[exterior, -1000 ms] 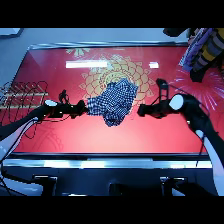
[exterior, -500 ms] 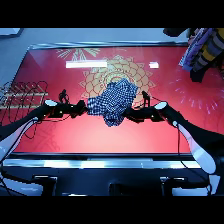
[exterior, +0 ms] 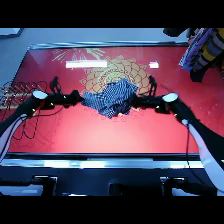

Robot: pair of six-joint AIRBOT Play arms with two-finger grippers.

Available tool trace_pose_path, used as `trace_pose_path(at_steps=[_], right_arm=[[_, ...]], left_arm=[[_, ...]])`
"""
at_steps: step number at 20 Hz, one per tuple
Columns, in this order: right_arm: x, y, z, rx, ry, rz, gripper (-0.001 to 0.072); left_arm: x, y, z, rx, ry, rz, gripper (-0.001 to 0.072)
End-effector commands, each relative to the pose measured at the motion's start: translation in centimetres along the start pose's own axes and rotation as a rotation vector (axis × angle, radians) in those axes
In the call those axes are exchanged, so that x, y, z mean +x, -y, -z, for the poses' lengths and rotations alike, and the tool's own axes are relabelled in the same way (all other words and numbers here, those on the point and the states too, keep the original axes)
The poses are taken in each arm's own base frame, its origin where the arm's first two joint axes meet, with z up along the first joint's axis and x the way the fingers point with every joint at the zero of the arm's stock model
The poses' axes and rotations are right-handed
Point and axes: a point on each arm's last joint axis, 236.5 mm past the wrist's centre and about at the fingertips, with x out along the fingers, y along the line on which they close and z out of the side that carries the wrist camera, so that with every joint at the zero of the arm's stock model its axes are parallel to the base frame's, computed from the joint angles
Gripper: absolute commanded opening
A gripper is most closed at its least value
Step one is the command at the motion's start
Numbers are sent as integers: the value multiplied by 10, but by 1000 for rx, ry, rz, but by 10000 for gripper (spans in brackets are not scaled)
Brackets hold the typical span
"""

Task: Fold the clothes and pants, and hang the long-sleeved shirts on hangers.

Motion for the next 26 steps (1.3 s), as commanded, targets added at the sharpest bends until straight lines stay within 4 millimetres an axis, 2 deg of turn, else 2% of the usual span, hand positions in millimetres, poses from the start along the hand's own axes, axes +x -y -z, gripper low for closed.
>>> trace_pose_path(at_steps=[1,3,4,6,8,11,13,14,16,18,19,20,21,22,24,26], right_arm=[[-106,-74,-83,-234,250,81,30],[-183,-142,-114,-385,419,93,30],[-219,-173,-119,-452,490,99,30],[-286,-234,-109,-557,603,78,30],[-347,-287,-80,-650,698,34,30],[-416,-335,-31,-693,819,-38,30],[-446,-348,-11,-673,885,-61,31],[-459,-349,-6,-667,919,-54,31],[-479,-347,-11,-670,995,2,31],[-495,-334,-34,-631,1081,83,31],[-496,-320,-51,-586,1108,134,31],[-489,-305,-69,-561,1106,191,31],[-473,-287,-90,-544,1079,253,31],[-449,-268,-113,-525,1034,302,31],[-395,-224,-163,-493,953,386,32],[-340,-187,-215,-453,941,398,31]], left_arm=[[-88,71,-67,215,214,12,16],[-166,133,-94,346,389,35,15],[-205,162,-100,408,472,48,16],[-288,221,-90,526,636,96,16],[-360,257,-66,576,777,138,16],[-442,280,-20,617,931,152,17],[-486,286,6,623,1027,152,17],[-505,286,17,625,1074,144,17],[-534,279,29,614,1155,105,16],[-552,265,25,569,1218,43,17],[-553,257,17,545,1230,10,17],[-546,250,7,525,1223,-21,16],[-530,242,-6,512,1194,-49,17],[-507,231,-22,494,1145,-78,17],[-448,201,-58,449,1026,-148,17],[-393,175,-96,425,955,-198,17]])
